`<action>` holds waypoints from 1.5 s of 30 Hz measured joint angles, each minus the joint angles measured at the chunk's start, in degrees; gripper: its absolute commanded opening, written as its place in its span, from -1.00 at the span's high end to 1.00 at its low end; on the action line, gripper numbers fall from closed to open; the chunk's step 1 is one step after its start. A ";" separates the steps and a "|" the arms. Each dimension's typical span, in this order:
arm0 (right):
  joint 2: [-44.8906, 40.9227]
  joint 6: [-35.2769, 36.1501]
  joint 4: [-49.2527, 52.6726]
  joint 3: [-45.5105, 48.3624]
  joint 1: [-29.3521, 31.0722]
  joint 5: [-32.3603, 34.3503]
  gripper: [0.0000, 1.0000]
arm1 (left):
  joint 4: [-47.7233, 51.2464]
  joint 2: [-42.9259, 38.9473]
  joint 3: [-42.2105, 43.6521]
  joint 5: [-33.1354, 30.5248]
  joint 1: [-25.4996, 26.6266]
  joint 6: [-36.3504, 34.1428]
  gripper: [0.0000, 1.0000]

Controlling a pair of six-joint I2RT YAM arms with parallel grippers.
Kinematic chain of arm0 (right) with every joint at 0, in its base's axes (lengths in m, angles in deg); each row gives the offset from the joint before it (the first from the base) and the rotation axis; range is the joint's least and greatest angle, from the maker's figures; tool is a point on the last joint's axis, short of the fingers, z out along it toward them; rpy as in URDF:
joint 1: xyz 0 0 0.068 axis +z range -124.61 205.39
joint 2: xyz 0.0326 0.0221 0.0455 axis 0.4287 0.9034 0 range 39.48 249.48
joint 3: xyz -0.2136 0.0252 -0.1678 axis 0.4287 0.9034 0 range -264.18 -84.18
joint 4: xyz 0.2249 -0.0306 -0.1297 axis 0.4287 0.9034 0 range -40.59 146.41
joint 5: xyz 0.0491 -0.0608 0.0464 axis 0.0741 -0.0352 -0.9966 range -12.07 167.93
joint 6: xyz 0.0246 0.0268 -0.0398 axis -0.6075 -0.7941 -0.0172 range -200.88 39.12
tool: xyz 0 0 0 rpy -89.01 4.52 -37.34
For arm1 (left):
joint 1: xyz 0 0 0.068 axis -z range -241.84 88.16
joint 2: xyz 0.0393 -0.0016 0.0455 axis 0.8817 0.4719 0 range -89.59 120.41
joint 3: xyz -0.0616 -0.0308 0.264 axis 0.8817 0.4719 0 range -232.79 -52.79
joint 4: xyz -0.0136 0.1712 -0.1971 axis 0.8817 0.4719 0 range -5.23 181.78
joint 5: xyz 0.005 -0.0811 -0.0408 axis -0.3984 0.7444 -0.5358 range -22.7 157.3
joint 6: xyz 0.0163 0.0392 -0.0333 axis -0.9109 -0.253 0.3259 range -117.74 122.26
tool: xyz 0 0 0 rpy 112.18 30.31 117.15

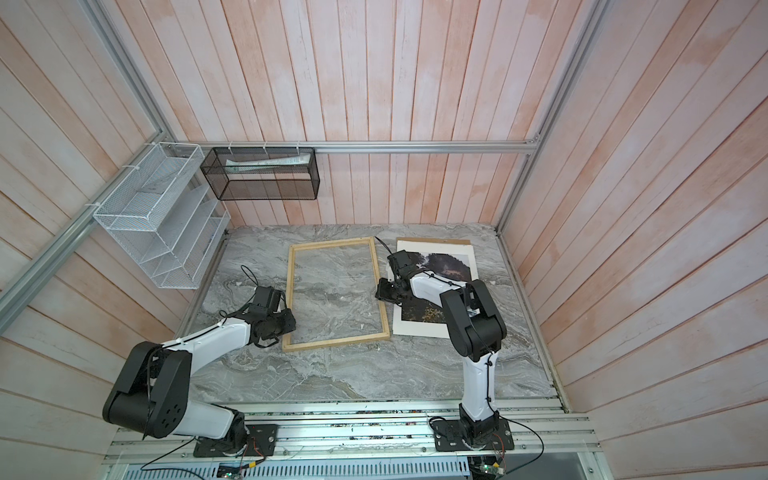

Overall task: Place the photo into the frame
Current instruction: 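Lower the right gripper and pinch the photo's white border edge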

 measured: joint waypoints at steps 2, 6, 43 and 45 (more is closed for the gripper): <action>-2.71 0.31 0.02 1.99 -0.55 -0.15 0.05 | 0.00 -1.18 -0.37 -0.20 0.04 0.04 0.09; -7.87 1.68 1.25 3.23 -2.05 2.51 -0.06 | -0.04 -3.61 -0.74 -0.17 0.11 0.07 0.09; -4.26 3.98 1.88 5.22 -0.76 8.07 -0.06 | -1.36 4.76 -2.84 -1.99 -0.46 1.49 0.19; -3.89 3.82 1.77 4.83 -0.76 7.96 -0.04 | -1.29 4.76 -2.86 -2.12 -1.44 1.11 0.19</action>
